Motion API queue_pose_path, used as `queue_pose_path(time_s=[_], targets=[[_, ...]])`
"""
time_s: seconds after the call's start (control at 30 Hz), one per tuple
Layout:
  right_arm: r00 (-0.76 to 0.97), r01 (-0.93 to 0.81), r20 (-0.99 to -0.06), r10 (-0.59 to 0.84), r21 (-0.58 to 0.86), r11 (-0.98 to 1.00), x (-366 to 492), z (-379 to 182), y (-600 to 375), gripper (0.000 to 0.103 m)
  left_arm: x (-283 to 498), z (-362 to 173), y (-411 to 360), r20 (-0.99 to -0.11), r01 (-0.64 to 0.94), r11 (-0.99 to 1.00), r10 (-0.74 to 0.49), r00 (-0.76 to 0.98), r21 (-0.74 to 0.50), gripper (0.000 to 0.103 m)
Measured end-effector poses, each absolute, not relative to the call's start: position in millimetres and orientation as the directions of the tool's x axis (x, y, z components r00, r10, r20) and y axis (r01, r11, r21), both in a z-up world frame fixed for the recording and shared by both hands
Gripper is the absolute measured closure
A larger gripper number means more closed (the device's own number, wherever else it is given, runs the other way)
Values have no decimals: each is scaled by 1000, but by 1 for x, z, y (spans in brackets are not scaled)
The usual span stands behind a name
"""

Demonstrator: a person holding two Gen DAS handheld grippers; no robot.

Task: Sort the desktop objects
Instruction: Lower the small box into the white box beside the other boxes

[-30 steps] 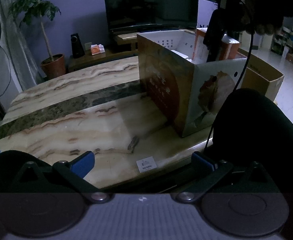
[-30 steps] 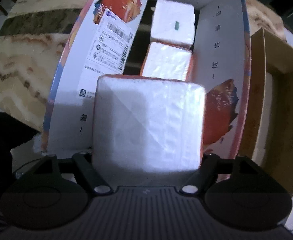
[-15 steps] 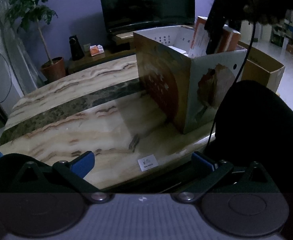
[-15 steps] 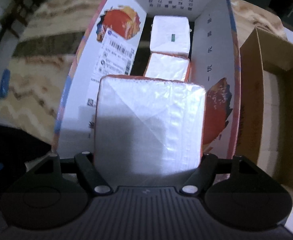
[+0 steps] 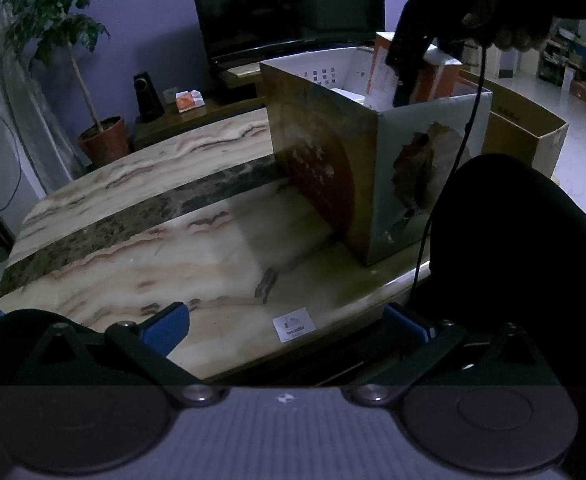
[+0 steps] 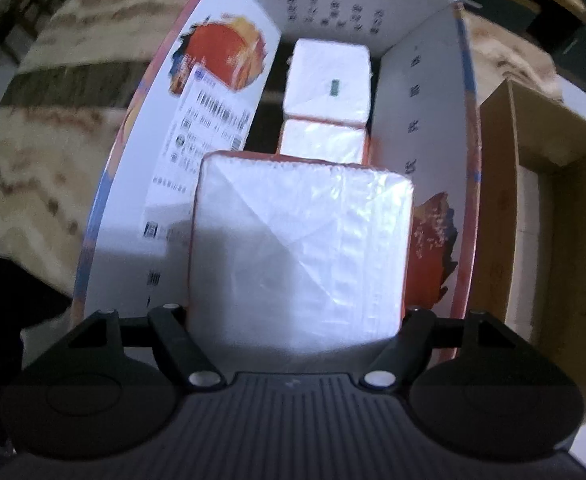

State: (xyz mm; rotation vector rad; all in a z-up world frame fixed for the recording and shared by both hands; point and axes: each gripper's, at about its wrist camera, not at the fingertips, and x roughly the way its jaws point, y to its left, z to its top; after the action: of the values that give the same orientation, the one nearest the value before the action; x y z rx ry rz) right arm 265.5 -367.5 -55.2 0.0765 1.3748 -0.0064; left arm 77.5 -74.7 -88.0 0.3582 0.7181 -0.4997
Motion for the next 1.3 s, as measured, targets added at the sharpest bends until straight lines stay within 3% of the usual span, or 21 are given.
queue_pose_path(time_s=[0.2,0.63,0.97,1.3], targets=[[199,41,-973,118,129,991,263,-39,-374,27,77,-88,-73,-694,541,829,-306,651,142,1],[-50,-32,-996,73,74,997,277,-63,-362,27,80,-89,-73,-701,537,833,-303,646,135,1],[-48,22,-999,22,21,1000,276,-111,-352,27,81,-91,-73,-705,538,832,-301,642,135,1],[-21,77,-1000,-14,-15,997,274,-126,-357,27,83,-93,-71,-711,524,842,-291,640,127,1]])
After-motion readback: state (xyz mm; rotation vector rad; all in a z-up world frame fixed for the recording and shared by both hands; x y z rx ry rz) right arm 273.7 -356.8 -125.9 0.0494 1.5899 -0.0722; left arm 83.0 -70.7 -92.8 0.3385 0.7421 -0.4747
